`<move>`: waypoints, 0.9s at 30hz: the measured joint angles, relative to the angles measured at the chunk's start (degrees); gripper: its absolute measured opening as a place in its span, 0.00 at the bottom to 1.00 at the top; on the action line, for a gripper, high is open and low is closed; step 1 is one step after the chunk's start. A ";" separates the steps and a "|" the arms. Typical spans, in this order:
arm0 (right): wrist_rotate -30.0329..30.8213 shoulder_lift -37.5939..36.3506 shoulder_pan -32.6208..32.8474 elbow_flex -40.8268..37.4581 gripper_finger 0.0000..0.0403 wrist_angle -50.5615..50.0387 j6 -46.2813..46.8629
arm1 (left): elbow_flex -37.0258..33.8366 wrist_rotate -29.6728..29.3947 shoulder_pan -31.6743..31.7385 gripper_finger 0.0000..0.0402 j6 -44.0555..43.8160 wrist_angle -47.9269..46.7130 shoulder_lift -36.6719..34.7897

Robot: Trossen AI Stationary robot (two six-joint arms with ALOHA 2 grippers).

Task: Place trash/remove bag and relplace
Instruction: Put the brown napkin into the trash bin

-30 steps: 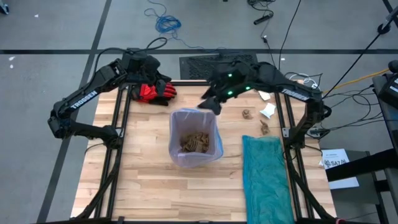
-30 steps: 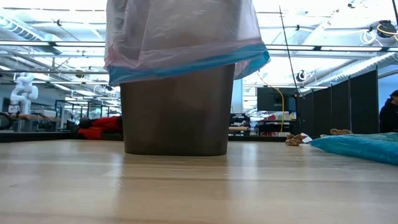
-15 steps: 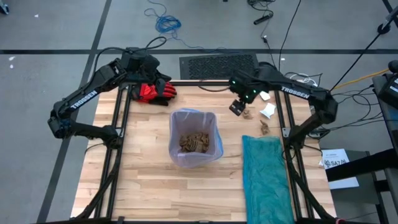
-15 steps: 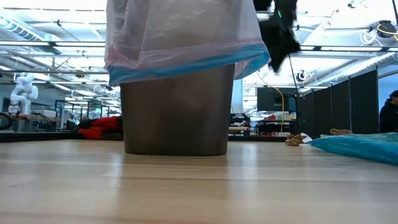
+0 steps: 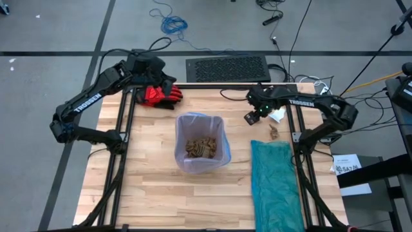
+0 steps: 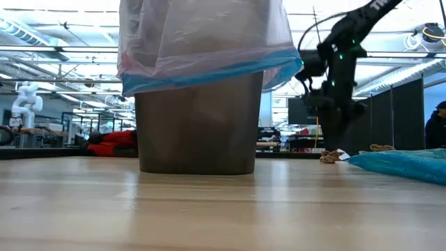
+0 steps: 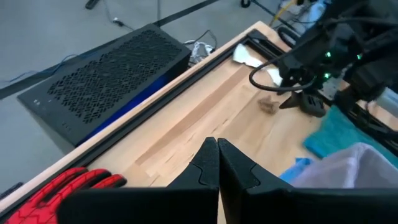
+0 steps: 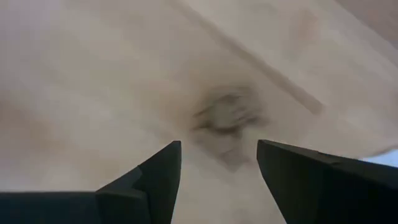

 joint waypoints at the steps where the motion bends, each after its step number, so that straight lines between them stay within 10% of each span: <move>1: 1.15 0.28 -0.32 -1.02 0.51 0.99 1.13 | -0.02 -0.37 0.00 0.00 -0.51 -0.04 0.00; 7: -0.82 3.09 -1.16 -6.80 0.44 9.18 2.15 | -0.02 -0.96 -0.02 0.00 -2.88 -0.17 0.48; 14: -5.38 3.96 1.06 -6.35 0.04 11.12 8.61 | -0.02 -0.98 0.00 0.00 2.92 -0.46 1.16; 27: -9.19 -5.65 8.63 22.33 0.00 -1.88 9.10 | -0.02 -1.09 0.89 0.00 3.26 -0.45 1.09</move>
